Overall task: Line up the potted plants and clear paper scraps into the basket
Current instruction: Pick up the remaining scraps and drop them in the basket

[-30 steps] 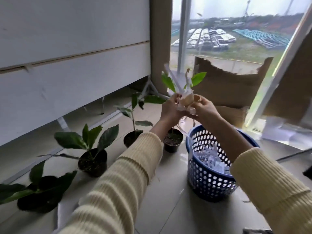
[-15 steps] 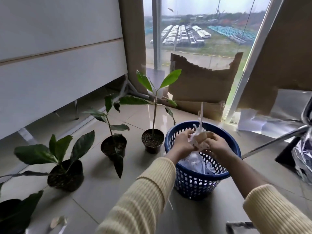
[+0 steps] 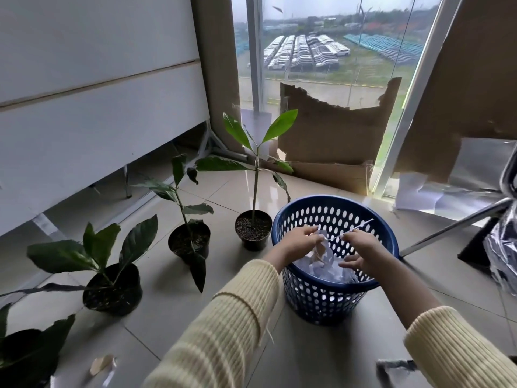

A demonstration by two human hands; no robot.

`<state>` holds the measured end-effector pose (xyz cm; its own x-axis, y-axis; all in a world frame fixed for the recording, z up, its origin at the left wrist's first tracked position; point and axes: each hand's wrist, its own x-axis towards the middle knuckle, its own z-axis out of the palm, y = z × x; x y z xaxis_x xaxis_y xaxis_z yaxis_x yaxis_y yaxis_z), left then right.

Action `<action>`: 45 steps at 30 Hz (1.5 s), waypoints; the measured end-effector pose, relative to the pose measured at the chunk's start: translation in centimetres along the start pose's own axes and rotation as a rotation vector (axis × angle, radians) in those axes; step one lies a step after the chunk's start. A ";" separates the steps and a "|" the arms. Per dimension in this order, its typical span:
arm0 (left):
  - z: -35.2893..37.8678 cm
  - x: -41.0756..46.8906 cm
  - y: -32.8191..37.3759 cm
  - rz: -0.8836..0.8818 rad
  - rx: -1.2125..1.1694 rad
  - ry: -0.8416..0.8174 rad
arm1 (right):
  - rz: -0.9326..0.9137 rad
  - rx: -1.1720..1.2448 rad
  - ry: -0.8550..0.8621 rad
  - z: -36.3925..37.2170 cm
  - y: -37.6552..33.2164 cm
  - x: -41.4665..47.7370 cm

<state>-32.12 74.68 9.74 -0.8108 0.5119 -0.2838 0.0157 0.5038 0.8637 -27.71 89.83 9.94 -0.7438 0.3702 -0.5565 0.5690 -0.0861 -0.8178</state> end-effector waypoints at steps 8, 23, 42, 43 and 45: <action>-1.0 -2.4 0.4 0.045 -0.043 0.130 | -0.108 -0.030 0.072 1.9 -1.1 -1.7; -10.0 -18.2 -11.4 0.058 0.049 0.750 | -0.504 -0.185 -0.117 22.0 3.2 -12.5; -10.7 -50.9 -38.4 -0.593 -0.218 1.247 | -0.364 -0.626 -0.780 46.0 22.6 -26.3; -10.3 -52.3 -39.6 -0.634 -0.253 1.283 | -0.352 -0.657 -0.804 46.8 23.6 -26.6; -9.3 -54.9 -42.0 -0.712 -0.313 1.339 | -0.308 -0.717 -0.850 48.3 25.5 -27.0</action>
<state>6.31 18.93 -7.02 -0.5130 -0.8242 -0.2400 -0.5681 0.1164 0.8147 -10.06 33.01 -2.94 -0.7266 -0.4818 -0.4897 0.1883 0.5459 -0.8164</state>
